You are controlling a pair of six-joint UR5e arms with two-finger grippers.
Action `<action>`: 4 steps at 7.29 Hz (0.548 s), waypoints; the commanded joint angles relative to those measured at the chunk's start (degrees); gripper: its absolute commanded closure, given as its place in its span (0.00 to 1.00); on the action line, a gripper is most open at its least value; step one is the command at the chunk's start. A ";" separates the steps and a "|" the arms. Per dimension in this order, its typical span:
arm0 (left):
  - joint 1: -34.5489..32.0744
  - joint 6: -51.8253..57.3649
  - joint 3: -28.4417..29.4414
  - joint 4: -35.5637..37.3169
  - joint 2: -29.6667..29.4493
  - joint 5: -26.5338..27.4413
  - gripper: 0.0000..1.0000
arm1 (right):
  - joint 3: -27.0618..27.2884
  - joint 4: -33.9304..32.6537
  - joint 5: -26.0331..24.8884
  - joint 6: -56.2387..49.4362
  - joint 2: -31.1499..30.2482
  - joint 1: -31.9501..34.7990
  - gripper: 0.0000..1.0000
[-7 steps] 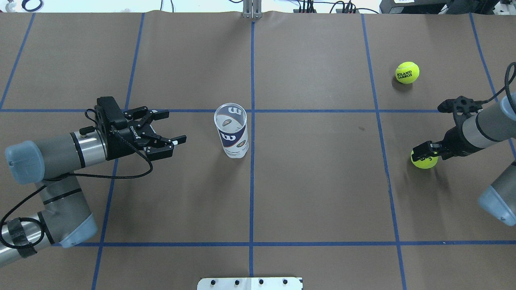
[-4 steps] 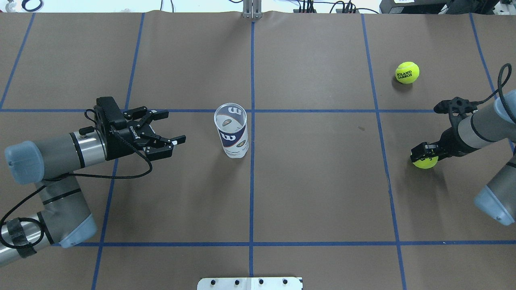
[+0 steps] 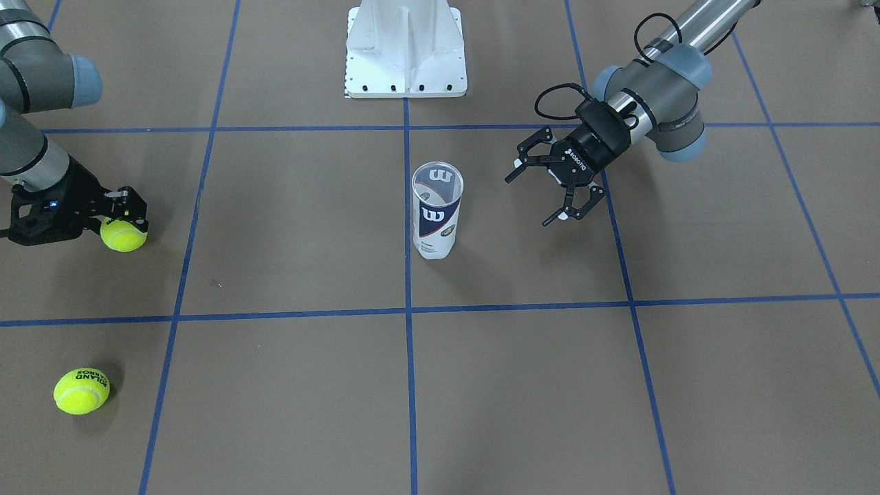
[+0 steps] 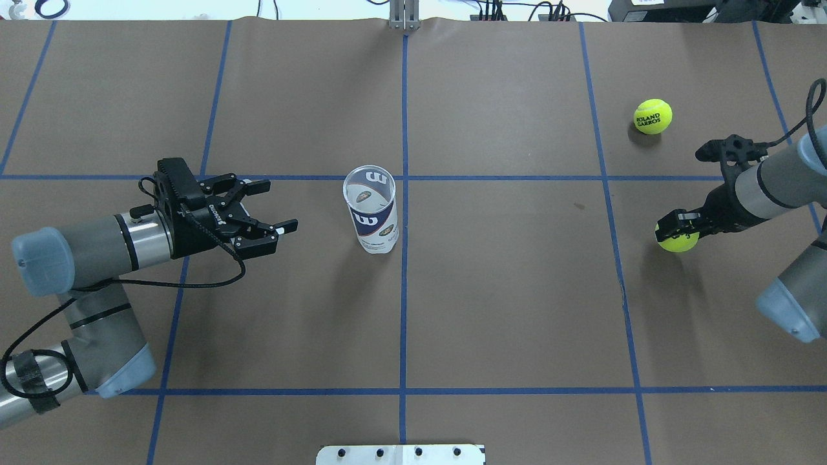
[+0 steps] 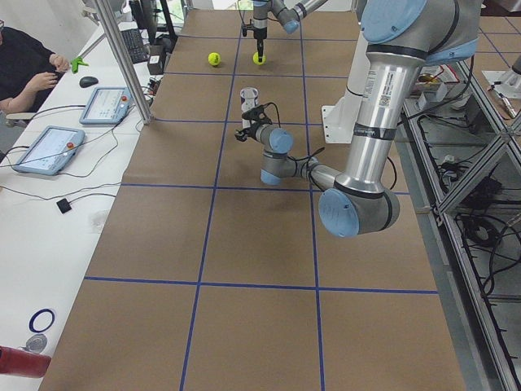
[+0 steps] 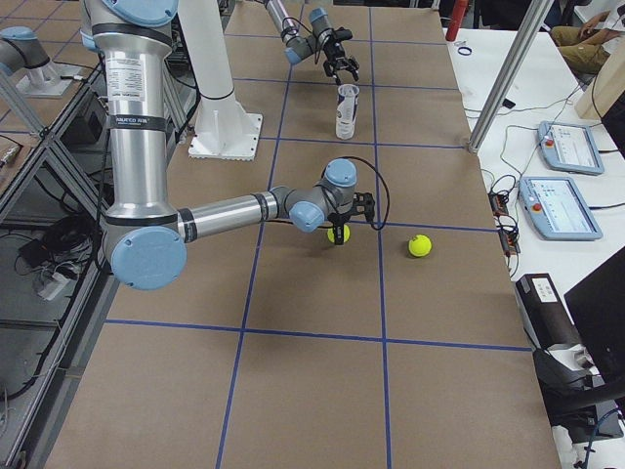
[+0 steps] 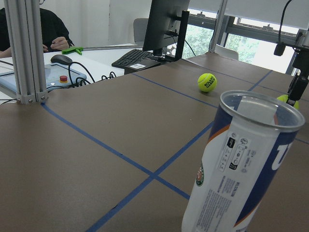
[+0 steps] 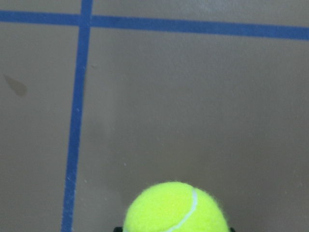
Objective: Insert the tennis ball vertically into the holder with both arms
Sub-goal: 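Lift the ball with the right gripper while the left gripper grasps the can's side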
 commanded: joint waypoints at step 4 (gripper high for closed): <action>5.09 1.84 1.41 0.35 -0.62 0.13 0.01 | 3.49 -14.05 3.67 0.02 11.72 3.16 1.00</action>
